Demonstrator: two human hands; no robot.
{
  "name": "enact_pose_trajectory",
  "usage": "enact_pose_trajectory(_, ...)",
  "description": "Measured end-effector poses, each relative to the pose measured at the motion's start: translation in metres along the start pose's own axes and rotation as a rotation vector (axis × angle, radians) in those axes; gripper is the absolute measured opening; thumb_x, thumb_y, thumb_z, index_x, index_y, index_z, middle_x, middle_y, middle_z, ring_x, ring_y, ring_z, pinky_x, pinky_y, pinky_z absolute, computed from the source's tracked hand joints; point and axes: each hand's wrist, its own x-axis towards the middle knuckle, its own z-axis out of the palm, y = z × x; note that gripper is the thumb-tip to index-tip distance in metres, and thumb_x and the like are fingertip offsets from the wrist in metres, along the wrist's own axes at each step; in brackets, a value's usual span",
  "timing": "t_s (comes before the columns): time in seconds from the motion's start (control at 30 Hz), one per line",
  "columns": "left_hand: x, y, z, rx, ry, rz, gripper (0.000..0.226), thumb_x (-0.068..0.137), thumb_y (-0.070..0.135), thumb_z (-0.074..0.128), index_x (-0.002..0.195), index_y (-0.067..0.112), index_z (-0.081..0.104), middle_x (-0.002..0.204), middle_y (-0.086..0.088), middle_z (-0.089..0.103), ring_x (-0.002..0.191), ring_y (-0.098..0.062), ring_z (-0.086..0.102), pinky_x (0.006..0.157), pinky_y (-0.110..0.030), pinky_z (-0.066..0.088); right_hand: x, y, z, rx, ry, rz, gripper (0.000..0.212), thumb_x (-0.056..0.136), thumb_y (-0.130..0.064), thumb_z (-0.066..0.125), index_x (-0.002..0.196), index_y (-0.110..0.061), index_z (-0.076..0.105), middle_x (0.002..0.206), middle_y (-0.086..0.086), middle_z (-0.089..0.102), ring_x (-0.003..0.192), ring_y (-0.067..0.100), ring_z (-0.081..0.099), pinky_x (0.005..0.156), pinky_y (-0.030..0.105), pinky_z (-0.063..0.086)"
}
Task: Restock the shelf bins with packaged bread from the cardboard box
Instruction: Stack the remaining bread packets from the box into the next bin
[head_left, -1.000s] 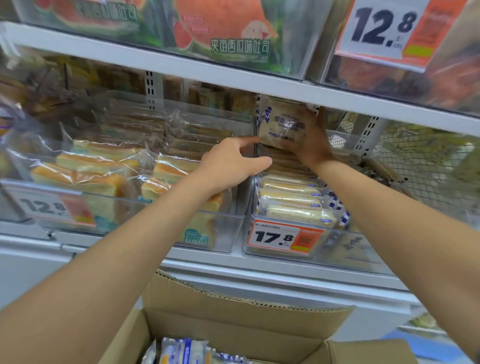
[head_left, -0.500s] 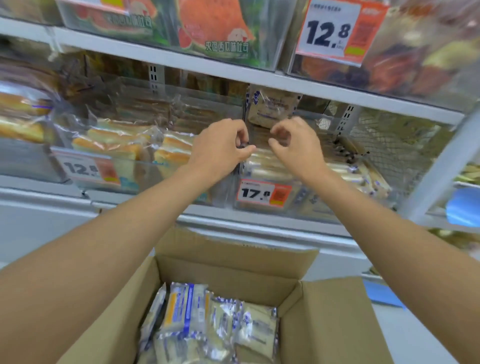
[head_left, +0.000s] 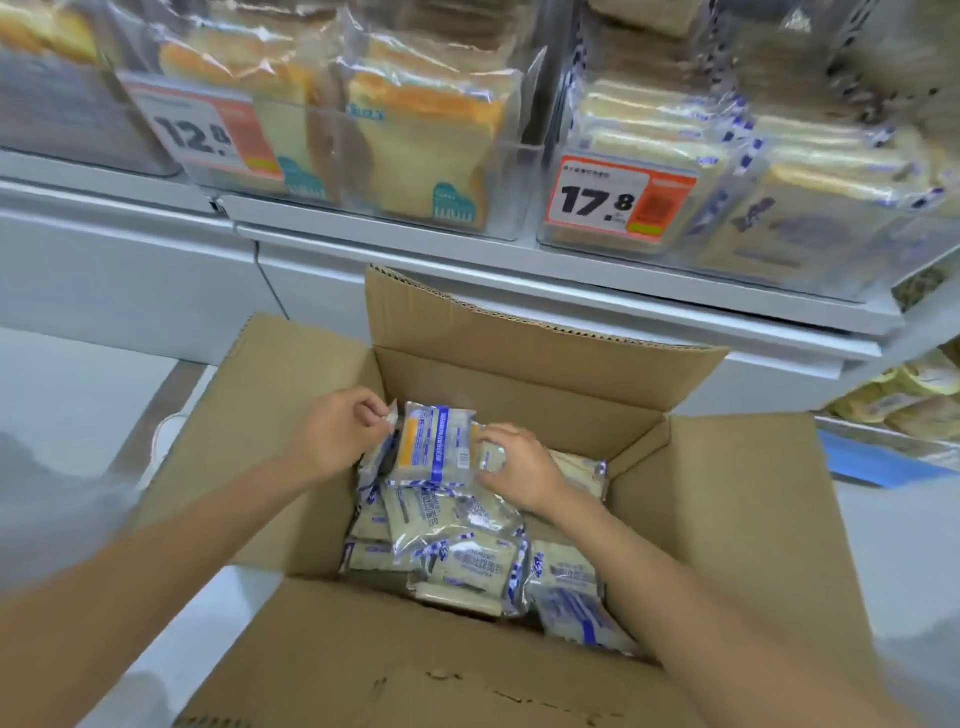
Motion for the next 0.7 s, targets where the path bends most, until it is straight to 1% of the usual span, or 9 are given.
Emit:
enact_pose_trajectory(0.1,-0.001,-0.016,0.003,-0.070,-0.026,-0.041,0.009,0.085,0.006,0.070,0.090,0.012,0.065,0.080,0.001,0.064,0.072,-0.012,0.057,0.059,-0.008,0.041,0.026,-0.011,0.047,-0.152,-0.216,-0.045,0.087,0.083,-0.026,0.073,0.153,-0.029,0.022,0.163,0.000,0.011,0.150,0.023,0.004,0.118,0.044,0.016)
enact_pose_trajectory(0.17,-0.002,-0.021,0.005,-0.092,-0.046,-0.056,0.012,0.086,0.005,0.069,0.093,0.013,0.064,0.083,0.003,0.063,0.075,-0.012,0.057,0.058,-0.005,0.041,0.037,-0.011,0.056,-0.208,-0.176,-0.088,0.068,0.089,-0.009,0.061,0.149,-0.026,0.032,0.158,0.004,0.028,0.147,0.028,0.018,0.113,0.044,0.028)
enact_pose_trajectory(0.27,-0.001,-0.022,0.006,-0.100,-0.116,-0.051,0.029,0.084,0.002,0.070,0.106,0.018,0.061,0.103,0.000,0.063,0.091,-0.012,0.060,0.077,-0.010,0.050,0.042,-0.015,0.029,-0.136,0.124,-0.101,0.028,0.096,-0.015,0.050,0.123,-0.017,0.055,0.116,0.010,0.065,0.108,0.031,0.059,0.084,0.039,0.048)
enact_pose_trajectory(0.33,0.001,-0.014,0.007,-0.056,-0.167,0.056,0.062,0.077,0.010,0.079,0.132,0.020,0.053,0.129,0.003,0.056,0.116,-0.010,0.054,0.102,-0.030,0.047,0.040,-0.025,-0.008,-0.037,0.171,-0.128,0.023,0.098,-0.022,0.050,0.118,-0.012,0.059,0.112,0.008,0.069,0.097,0.029,0.063,0.079,0.036,0.047)
enact_pose_trajectory(0.37,0.001,-0.006,0.008,-0.057,-0.183,0.125,0.082,0.073,0.014,0.084,0.143,0.022,0.043,0.138,0.007,0.050,0.123,-0.006,0.049,0.106,-0.029,0.042,0.036,-0.033,-0.028,0.042,0.137,-0.165,0.023,0.098,-0.023,0.052,0.114,-0.011,0.063,0.111,0.006,0.070,0.097,0.025,0.064,0.081,0.035,0.046)
enact_pose_trajectory(0.47,-0.005,0.025,0.007,-0.230,-0.131,0.116,0.109,0.070,0.016,0.086,0.154,0.028,0.016,0.123,0.009,0.052,0.102,0.001,0.058,0.085,-0.016,0.049,0.021,-0.056,-0.073,0.323,0.038,-0.234,0.025,0.098,-0.028,0.056,0.087,-0.008,0.068,0.084,0.003,0.067,0.074,0.014,0.057,0.072,0.032,0.045)
enact_pose_trajectory(0.53,-0.010,0.040,0.001,-0.348,-0.054,0.017,0.106,0.071,0.018,0.086,0.152,0.030,0.017,0.102,0.001,0.058,0.086,-0.010,0.063,0.072,-0.022,0.053,0.010,-0.064,-0.090,0.442,0.047,-0.228,0.026,0.097,-0.026,0.058,0.080,-0.007,0.066,0.078,0.002,0.062,0.069,0.005,0.053,0.069,0.020,0.042)
enact_pose_trajectory(0.6,-0.017,0.047,-0.009,-0.434,-0.102,-0.073,0.075,0.076,0.021,0.082,0.140,0.019,0.043,0.091,-0.001,0.062,0.079,-0.011,0.065,0.065,-0.021,0.053,0.001,-0.067,-0.099,0.579,0.033,-0.188,0.017,0.093,-0.030,0.062,0.088,-0.014,0.066,0.087,-0.001,0.067,0.075,0.002,0.059,0.074,0.015,0.045)
enact_pose_trajectory(0.7,-0.029,0.049,-0.013,-0.630,-0.168,-0.170,0.042,0.083,0.018,0.075,0.120,0.008,0.059,0.096,0.000,0.069,0.072,-0.005,0.070,0.060,-0.019,0.057,-0.008,-0.065,-0.102,0.806,-0.091,-0.081,0.040,0.075,-0.033,0.075,0.110,-0.022,0.057,0.099,-0.001,0.073,0.091,0.013,0.069,0.082,0.029,0.055)
